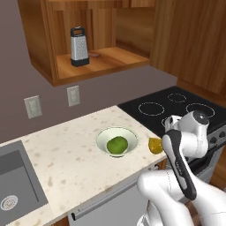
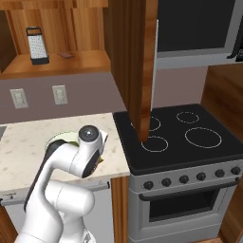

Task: Pick the cheese from the fridge and the cheese grater from the cabinet and place them next to the salad bowl.

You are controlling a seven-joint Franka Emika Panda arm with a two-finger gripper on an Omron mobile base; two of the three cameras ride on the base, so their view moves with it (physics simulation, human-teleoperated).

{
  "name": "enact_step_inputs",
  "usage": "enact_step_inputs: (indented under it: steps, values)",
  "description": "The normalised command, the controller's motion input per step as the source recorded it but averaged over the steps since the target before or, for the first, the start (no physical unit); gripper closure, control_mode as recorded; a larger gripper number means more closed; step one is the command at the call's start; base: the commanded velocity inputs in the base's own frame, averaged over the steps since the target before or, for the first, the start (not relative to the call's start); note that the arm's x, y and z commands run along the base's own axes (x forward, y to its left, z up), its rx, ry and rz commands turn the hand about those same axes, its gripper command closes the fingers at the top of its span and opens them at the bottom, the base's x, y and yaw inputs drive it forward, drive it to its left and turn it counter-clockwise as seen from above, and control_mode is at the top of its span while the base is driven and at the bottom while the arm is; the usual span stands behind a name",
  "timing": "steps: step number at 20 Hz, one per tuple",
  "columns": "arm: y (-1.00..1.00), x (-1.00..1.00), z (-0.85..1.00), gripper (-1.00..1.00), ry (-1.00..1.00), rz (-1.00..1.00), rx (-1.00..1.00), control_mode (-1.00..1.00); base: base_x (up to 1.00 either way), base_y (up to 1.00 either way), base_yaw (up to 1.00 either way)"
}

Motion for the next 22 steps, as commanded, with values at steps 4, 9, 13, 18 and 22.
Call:
enact_step_inputs:
  steps: [4, 9, 13, 18, 22]
  values:
    - [-0.01, 0.23, -0.27, 1.0, 0.0, 0.01, 0.13, -1.0, 0.0, 0.0, 0.0]
    - [0.0, 0.17, -0.23, 1.0, 0.0, 0.03, 0.21, -1.0, 0.0, 0.0, 0.0]
    - [0.0, 0.33, -0.08, 1.0, 0.02, 0.03, 0.18, -1.0, 0.0, 0.0, 0.0]
    - [0.04, 0.28, -0.08, 1.0, 0.01, 0.0, 0.12, -1.0, 0.0, 0.0, 0.0]
    - [0.15, 0.23, -0.2, 1.0, 0.06, 0.0, 0.1, -1.0, 0.0, 0.0, 0.0]
